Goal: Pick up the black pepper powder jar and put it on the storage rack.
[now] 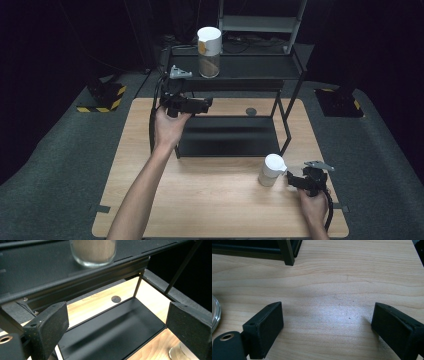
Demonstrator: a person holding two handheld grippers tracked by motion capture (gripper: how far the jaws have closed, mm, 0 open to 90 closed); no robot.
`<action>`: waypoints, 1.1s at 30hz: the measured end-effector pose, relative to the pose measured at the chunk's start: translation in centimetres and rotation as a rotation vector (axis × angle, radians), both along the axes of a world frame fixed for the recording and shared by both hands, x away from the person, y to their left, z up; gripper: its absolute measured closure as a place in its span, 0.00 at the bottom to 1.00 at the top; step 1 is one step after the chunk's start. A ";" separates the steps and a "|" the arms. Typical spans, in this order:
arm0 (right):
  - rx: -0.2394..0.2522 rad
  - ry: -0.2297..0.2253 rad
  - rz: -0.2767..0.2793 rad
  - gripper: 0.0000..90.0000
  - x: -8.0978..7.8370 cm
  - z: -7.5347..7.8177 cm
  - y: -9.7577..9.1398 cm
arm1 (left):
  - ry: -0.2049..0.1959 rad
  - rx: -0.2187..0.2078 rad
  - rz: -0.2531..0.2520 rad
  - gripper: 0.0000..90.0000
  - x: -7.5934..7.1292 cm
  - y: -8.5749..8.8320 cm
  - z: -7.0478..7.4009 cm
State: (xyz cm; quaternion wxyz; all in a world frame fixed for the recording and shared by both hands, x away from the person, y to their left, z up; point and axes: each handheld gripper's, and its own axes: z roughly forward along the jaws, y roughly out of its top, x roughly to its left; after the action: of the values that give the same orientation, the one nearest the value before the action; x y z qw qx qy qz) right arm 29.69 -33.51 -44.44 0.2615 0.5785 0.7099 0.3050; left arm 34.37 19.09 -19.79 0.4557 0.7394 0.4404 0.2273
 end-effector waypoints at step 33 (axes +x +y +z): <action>0.000 0.000 0.000 0.11 0.0 0.0 0.0 | 0.052 0.075 -0.023 0.06 -2.9 -0.6 -10.8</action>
State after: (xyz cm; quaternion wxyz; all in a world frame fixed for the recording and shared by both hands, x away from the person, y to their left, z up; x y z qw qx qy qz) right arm 29.69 -33.50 -44.44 0.2615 0.5786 0.7098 0.3049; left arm 31.42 18.46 -30.58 0.4185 0.7667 0.4347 0.2194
